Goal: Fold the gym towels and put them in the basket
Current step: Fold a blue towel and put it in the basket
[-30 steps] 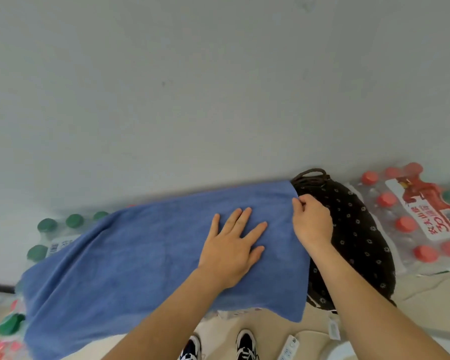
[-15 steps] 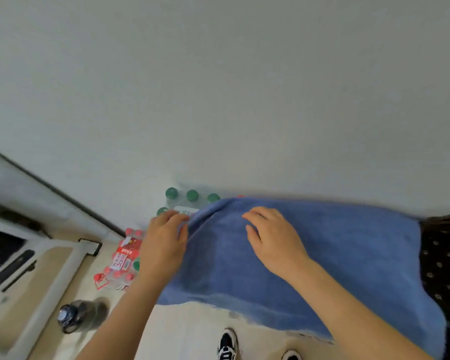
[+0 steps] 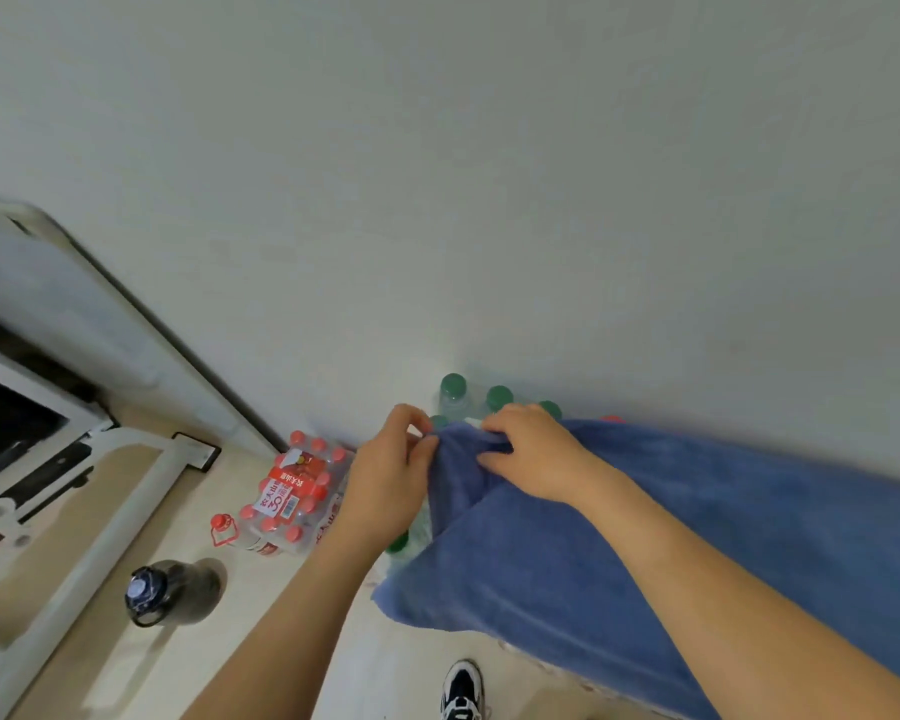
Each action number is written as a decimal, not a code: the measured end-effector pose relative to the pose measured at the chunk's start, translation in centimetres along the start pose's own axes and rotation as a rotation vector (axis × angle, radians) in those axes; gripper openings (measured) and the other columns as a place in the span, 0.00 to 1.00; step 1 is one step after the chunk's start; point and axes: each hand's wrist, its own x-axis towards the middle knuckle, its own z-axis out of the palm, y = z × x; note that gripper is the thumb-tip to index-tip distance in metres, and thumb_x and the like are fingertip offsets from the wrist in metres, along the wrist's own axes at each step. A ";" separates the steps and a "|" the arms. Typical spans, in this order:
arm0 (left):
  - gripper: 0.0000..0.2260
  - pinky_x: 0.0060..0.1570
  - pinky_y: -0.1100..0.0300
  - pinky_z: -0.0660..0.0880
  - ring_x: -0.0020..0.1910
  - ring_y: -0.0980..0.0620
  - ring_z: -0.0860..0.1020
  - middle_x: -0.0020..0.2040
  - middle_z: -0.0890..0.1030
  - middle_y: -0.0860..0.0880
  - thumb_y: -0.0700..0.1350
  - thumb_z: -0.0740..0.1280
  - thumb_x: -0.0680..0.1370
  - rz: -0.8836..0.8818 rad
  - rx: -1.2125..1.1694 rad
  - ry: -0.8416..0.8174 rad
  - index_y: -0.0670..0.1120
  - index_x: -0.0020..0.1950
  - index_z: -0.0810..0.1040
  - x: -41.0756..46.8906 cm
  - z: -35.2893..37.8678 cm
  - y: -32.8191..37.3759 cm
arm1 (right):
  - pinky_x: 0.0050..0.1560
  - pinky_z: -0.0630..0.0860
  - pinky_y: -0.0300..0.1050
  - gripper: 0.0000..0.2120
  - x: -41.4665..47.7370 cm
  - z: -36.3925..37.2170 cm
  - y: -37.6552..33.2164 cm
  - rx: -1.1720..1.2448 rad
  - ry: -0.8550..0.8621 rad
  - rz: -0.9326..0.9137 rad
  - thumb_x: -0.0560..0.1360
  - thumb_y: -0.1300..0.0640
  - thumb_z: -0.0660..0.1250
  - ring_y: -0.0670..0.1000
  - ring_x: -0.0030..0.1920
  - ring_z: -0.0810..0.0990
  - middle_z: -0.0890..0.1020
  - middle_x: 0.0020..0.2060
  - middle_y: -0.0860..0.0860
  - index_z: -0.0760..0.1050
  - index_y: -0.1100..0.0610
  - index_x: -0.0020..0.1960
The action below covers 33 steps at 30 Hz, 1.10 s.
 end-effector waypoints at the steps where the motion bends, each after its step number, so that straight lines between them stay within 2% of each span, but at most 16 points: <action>1: 0.03 0.31 0.61 0.70 0.31 0.53 0.74 0.34 0.78 0.50 0.43 0.61 0.80 -0.038 -0.131 0.043 0.52 0.49 0.70 0.9 -0.1 0.7 | 0.39 0.67 0.44 0.08 0.5 -0.3 0.1 0.195 0.011 0.065 0.74 0.54 0.68 0.49 0.38 0.71 0.75 0.34 0.49 0.72 0.53 0.37; 3: 0.05 0.34 0.55 0.75 0.34 0.50 0.75 0.36 0.79 0.46 0.45 0.62 0.80 -0.180 -0.390 0.067 0.54 0.53 0.69 2.5 -0.2 1.5 | 0.37 0.68 0.44 0.09 1.6 -0.7 0.0 0.479 0.084 0.200 0.74 0.55 0.68 0.47 0.33 0.72 0.75 0.29 0.47 0.74 0.54 0.36; 5: 0.17 0.42 0.52 0.80 0.41 0.50 0.80 0.43 0.81 0.45 0.47 0.66 0.78 -0.283 -0.541 -0.077 0.58 0.62 0.65 2.9 -0.1 1.6 | 0.35 0.68 0.40 0.11 2.8 -0.7 -0.3 0.483 0.168 0.239 0.76 0.57 0.66 0.47 0.33 0.71 0.74 0.28 0.45 0.73 0.52 0.35; 7: 0.27 0.44 0.60 0.79 0.48 0.54 0.80 0.51 0.80 0.50 0.42 0.68 0.75 -0.256 -0.513 -0.249 0.59 0.68 0.59 1.5 0.4 0.8 | 0.33 0.66 0.39 0.13 3.9 -0.5 -0.8 0.429 0.247 0.262 0.77 0.58 0.63 0.47 0.32 0.70 0.73 0.28 0.46 0.70 0.53 0.33; 9: 0.32 0.47 0.58 0.79 0.51 0.53 0.80 0.55 0.79 0.49 0.41 0.68 0.73 -0.209 -0.453 -0.317 0.62 0.69 0.57 -0.1 1.0 0.1 | 0.32 0.67 0.42 0.14 4.8 -0.4 -1.0 0.355 0.326 0.279 0.77 0.57 0.61 0.48 0.31 0.71 0.73 0.28 0.47 0.69 0.55 0.33; 12: 0.26 0.49 0.52 0.80 0.48 0.47 0.81 0.51 0.81 0.44 0.44 0.68 0.74 -0.235 -0.437 -0.332 0.63 0.66 0.63 -1.7 0.8 -0.6 | 0.30 0.65 0.45 0.14 5.6 0.3 -1.0 0.193 0.394 0.302 0.76 0.56 0.60 0.49 0.29 0.70 0.72 0.27 0.48 0.67 0.56 0.32; 13: 0.20 0.49 0.55 0.80 0.48 0.47 0.81 0.49 0.81 0.44 0.45 0.67 0.76 -0.256 -0.464 -0.333 0.62 0.64 0.68 -1.9 0.3 -0.7 | 0.29 0.64 0.45 0.14 5.7 0.5 -1.1 0.129 0.406 0.296 0.76 0.55 0.59 0.50 0.29 0.70 0.72 0.27 0.47 0.66 0.55 0.32; 15: 0.11 0.49 0.68 0.76 0.51 0.57 0.80 0.49 0.83 0.54 0.43 0.64 0.79 -0.277 -0.482 -0.280 0.57 0.58 0.79 -2.0 -1.3 -0.8 | 0.28 0.60 0.45 0.15 5.8 0.9 -1.1 0.017 0.419 0.282 0.78 0.53 0.59 0.50 0.30 0.70 0.72 0.27 0.47 0.65 0.54 0.33; 17: 0.13 0.48 0.77 0.70 0.52 0.68 0.77 0.49 0.81 0.64 0.41 0.61 0.80 -0.245 -0.440 -0.178 0.54 0.55 0.83 -1.7 -3.1 -0.8 | 0.27 0.58 0.44 0.15 5.9 1.3 -1.1 -0.047 0.431 0.260 0.79 0.52 0.59 0.50 0.31 0.69 0.71 0.28 0.46 0.66 0.54 0.34; 19: 0.15 0.45 0.80 0.67 0.49 0.74 0.74 0.49 0.80 0.66 0.39 0.59 0.80 -0.195 -0.363 -0.114 0.55 0.55 0.82 -1.2 -4.6 -0.8 | 0.27 0.58 0.42 0.15 5.9 1.5 -1.1 -0.071 0.447 0.252 0.78 0.51 0.59 0.49 0.30 0.69 0.71 0.29 0.46 0.67 0.54 0.34; 22: 0.18 0.36 0.74 0.68 0.36 0.68 0.76 0.40 0.79 0.63 0.38 0.57 0.80 -0.091 -0.077 -0.092 0.58 0.57 0.80 -0.9 -5.9 -1.5 | 0.27 0.60 0.43 0.13 6.0 1.7 -1.0 -0.113 0.459 0.247 0.76 0.50 0.60 0.48 0.31 0.69 0.72 0.31 0.46 0.66 0.53 0.35; 23: 0.18 0.37 0.73 0.68 0.37 0.66 0.76 0.43 0.80 0.61 0.38 0.57 0.80 -0.071 0.006 -0.095 0.58 0.58 0.80 -0.8 -6.2 -2.2 | 0.28 0.62 0.44 0.12 6.0 1.8 -1.0 -0.140 0.458 0.238 0.76 0.49 0.60 0.49 0.32 0.71 0.73 0.32 0.46 0.67 0.54 0.36; 26: 0.18 0.49 0.66 0.70 0.54 0.54 0.77 0.58 0.80 0.54 0.40 0.55 0.82 -0.084 0.140 -0.180 0.55 0.65 0.76 -0.5 -6.0 -4.3 | 0.32 0.67 0.45 0.11 6.0 2.3 -0.9 -0.197 0.498 0.201 0.76 0.48 0.61 0.50 0.37 0.73 0.76 0.37 0.47 0.70 0.55 0.40; 29: 0.19 0.61 0.63 0.66 0.62 0.53 0.73 0.66 0.75 0.54 0.41 0.53 0.82 -0.080 0.280 -0.345 0.55 0.69 0.71 -0.6 -5.7 -5.0 | 0.35 0.71 0.47 0.07 6.0 2.9 -0.6 -0.146 0.586 0.080 0.76 0.53 0.65 0.51 0.42 0.75 0.77 0.42 0.50 0.75 0.56 0.45; 31: 0.18 0.62 0.63 0.66 0.62 0.57 0.71 0.68 0.72 0.58 0.42 0.55 0.82 -0.110 0.158 -0.386 0.59 0.69 0.71 -0.3 -6.0 -5.1 | 0.38 0.76 0.51 0.03 6.1 3.0 -0.5 -0.089 0.647 -0.011 0.75 0.60 0.66 0.53 0.42 0.76 0.77 0.42 0.53 0.77 0.59 0.47; 33: 0.18 0.62 0.63 0.68 0.62 0.60 0.70 0.67 0.69 0.63 0.47 0.63 0.80 -0.193 -0.212 -0.465 0.64 0.67 0.70 -0.4 -6.5 -5.3 | 0.41 0.77 0.51 0.04 6.3 3.0 -0.6 -0.059 0.695 -0.052 0.75 0.64 0.66 0.55 0.42 0.77 0.78 0.44 0.55 0.78 0.60 0.48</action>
